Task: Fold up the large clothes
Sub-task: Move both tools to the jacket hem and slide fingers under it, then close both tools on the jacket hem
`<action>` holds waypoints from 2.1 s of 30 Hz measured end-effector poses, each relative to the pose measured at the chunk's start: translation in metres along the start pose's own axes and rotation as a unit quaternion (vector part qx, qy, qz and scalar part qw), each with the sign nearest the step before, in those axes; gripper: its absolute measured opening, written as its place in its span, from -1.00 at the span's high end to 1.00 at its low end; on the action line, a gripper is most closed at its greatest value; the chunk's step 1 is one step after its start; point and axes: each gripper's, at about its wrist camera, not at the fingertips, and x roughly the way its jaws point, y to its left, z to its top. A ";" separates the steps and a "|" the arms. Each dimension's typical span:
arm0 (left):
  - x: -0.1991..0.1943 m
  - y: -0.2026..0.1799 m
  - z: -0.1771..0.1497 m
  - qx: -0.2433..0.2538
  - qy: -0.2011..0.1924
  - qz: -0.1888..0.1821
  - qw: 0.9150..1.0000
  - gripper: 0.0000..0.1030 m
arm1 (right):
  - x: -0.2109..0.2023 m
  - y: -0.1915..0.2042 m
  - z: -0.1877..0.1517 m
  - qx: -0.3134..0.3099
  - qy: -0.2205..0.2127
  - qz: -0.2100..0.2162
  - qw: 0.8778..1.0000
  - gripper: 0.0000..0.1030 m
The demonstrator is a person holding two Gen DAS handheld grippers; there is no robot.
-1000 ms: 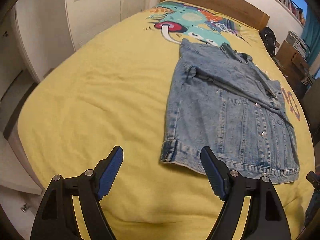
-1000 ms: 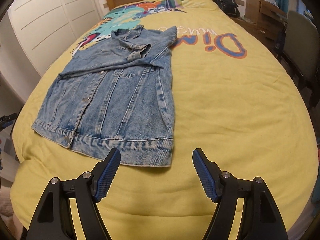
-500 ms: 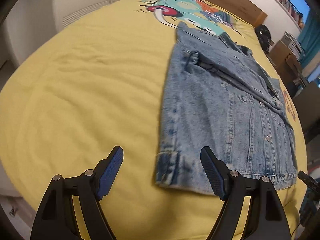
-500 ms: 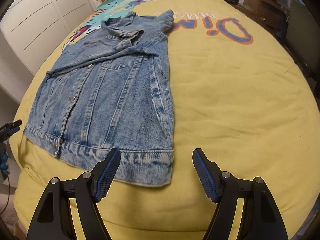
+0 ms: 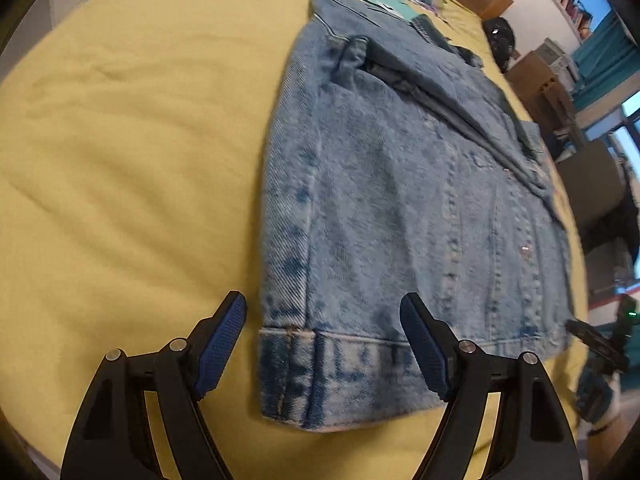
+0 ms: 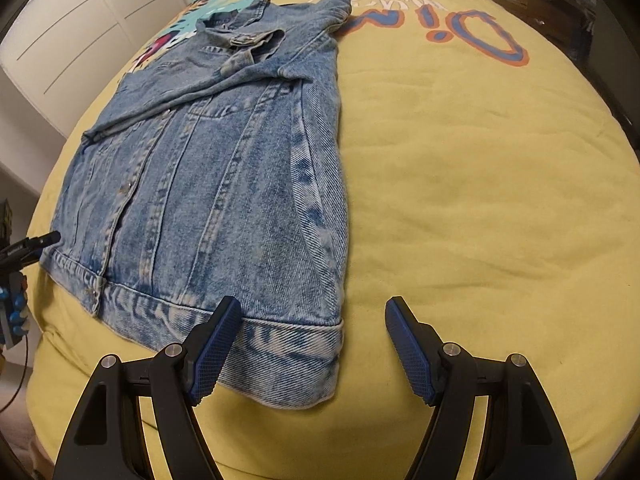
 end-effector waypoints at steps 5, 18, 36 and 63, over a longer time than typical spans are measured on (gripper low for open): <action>-0.004 0.015 0.012 -0.003 0.029 -0.046 0.999 -0.44 | 0.005 -0.001 0.002 0.002 0.004 0.006 1.000 -0.48; -0.002 0.011 0.029 0.021 0.059 -0.114 0.991 -0.44 | 0.018 -0.011 0.009 0.014 0.022 0.055 0.998 -0.51; -0.018 0.023 0.008 -0.036 0.046 -0.218 0.974 -0.42 | 0.016 -0.013 0.007 0.030 0.040 0.179 0.983 -0.50; -0.027 0.027 0.010 -0.079 0.022 -0.273 0.958 -0.25 | 0.013 -0.016 0.010 0.073 0.029 0.289 0.954 -0.15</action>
